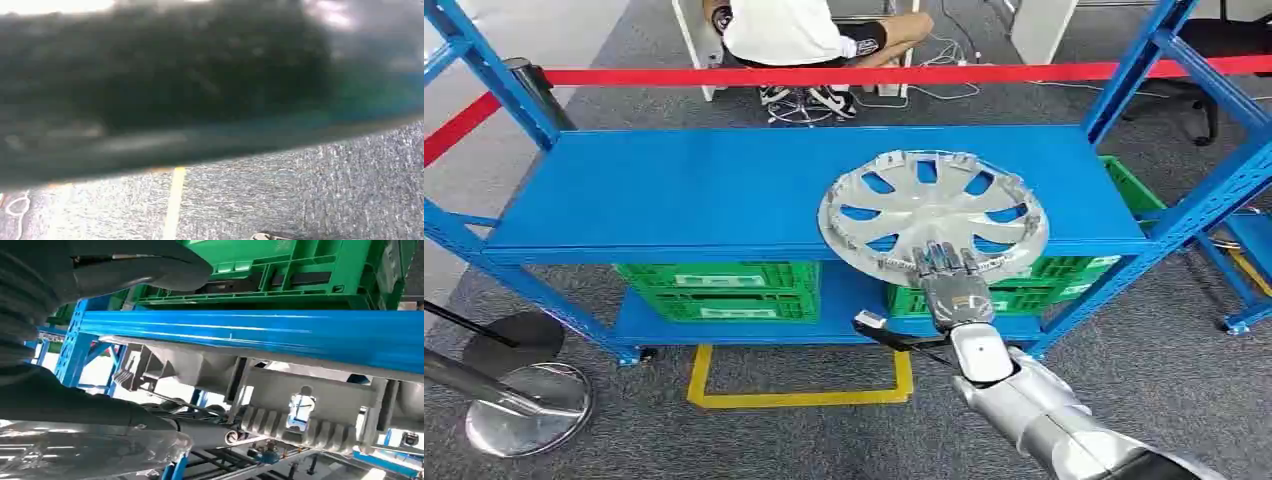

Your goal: Take the parts from the cabinet and place them on the table.

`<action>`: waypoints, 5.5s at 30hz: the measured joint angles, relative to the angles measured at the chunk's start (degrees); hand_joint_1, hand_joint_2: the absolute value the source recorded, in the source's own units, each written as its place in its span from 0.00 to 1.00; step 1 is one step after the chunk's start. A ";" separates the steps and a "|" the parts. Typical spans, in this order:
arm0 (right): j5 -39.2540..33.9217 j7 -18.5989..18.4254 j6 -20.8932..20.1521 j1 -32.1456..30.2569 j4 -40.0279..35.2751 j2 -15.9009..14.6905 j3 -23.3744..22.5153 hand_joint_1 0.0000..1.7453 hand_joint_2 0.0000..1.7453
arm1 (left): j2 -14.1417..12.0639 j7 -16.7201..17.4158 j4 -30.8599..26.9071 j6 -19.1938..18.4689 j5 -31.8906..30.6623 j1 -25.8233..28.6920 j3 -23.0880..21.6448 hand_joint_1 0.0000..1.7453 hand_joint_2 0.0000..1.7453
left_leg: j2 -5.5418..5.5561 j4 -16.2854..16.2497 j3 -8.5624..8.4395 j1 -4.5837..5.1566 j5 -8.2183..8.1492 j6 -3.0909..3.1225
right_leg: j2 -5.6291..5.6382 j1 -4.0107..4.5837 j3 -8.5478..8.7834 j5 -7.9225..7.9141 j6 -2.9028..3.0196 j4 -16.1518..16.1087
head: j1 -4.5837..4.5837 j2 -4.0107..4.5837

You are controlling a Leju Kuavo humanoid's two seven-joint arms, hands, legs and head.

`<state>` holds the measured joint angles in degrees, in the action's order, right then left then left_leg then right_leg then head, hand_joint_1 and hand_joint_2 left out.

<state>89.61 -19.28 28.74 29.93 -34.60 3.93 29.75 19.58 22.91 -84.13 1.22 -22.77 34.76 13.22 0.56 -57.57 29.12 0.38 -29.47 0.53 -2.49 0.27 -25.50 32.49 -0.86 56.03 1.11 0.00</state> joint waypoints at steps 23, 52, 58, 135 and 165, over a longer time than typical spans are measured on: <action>0.04 0.07 -1.64 0.10 -0.02 0.87 -1.47 0.30 1.00 | 0.00 1.03 -0.04 0.77 1.16 0.43 -0.07 0.00 0.00 | 0.00 0.00 -0.01 0.00 0.02 0.03 | 0.00 0.00 0.01 -0.04 -0.05 0.00 | 0.02 0.00; 0.37 -0.11 4.39 0.60 -2.06 2.38 -1.36 1.00 1.00 | 0.00 -7.32 -0.07 4.66 -4.50 0.55 -0.17 0.00 0.00 | -0.02 0.00 0.00 0.00 0.04 0.05 | 0.02 0.00 0.00 -0.05 -0.05 0.01 | 0.02 0.00; 0.42 -0.11 6.32 0.50 -3.50 2.49 -0.98 1.00 1.00 | 0.00 -9.20 -0.04 4.81 -5.60 0.56 -0.15 0.00 0.00 | -0.02 0.00 0.01 0.00 0.04 0.05 | 0.02 0.00 -0.01 -0.05 -0.05 0.01 | 0.04 0.00; -2.19 19.69 10.21 -10.38 -49.05 6.91 -8.59 1.00 1.00 | -28.90 -18.99 5.27 33.64 22.29 -3.45 -40.06 0.00 1.00 | -0.08 0.00 0.31 0.01 0.08 -0.01 | 0.11 -0.01 -0.32 -0.08 -0.06 0.07 | 0.02 0.00; -5.40 27.59 10.19 -12.95 -47.78 8.20 -12.13 1.00 1.00 | -36.24 -20.96 6.86 38.82 24.96 -6.99 -51.47 0.00 1.00 | 0.32 0.41 1.05 0.04 1.10 1.13 | 2.62 -0.61 -5.57 -2.76 -1.06 4.20 | 0.06 0.00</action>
<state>84.21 8.31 38.93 16.98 -82.38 12.13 17.62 -16.65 1.95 -77.26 40.04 2.18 27.77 -38.25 0.88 -57.16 30.17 0.42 -28.37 1.66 0.13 -0.35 -31.07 29.73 -1.92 60.23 1.18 0.00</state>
